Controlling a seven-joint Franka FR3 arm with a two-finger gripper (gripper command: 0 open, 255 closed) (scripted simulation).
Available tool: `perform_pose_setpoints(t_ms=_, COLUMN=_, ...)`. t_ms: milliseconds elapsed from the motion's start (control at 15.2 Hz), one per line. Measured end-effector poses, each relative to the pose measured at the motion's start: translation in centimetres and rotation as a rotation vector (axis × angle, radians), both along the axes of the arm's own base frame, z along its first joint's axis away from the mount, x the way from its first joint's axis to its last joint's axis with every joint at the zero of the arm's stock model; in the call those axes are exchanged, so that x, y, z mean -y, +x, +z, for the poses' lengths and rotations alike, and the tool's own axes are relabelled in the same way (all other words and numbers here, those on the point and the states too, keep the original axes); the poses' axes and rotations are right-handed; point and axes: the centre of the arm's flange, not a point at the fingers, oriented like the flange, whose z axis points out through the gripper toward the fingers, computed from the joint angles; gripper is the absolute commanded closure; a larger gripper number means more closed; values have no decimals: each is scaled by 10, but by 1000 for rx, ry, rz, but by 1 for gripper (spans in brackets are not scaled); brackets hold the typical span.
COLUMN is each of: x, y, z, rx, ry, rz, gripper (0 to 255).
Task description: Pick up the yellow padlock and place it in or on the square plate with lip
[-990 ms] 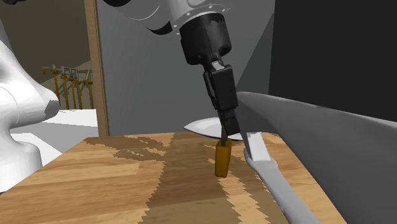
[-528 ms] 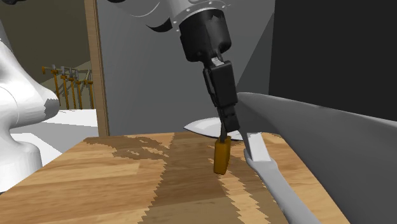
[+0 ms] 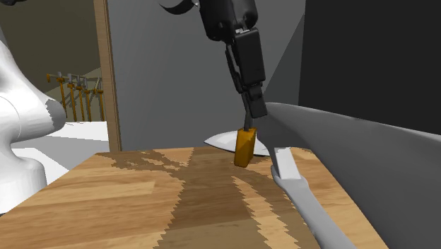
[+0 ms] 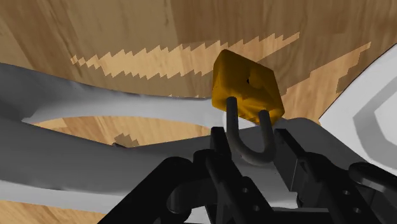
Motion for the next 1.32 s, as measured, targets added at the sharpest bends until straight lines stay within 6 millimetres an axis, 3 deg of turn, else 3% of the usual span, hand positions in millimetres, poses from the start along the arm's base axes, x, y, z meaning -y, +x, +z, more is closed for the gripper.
perform_pose_setpoints(t_ms=528, x=-5, y=1, z=40, rx=0, ry=0, rz=0, gripper=255)
perform_pose_setpoints(t_ms=1320, x=-157, y=12, z=65, rx=-1, ry=0, rz=2, gripper=255)
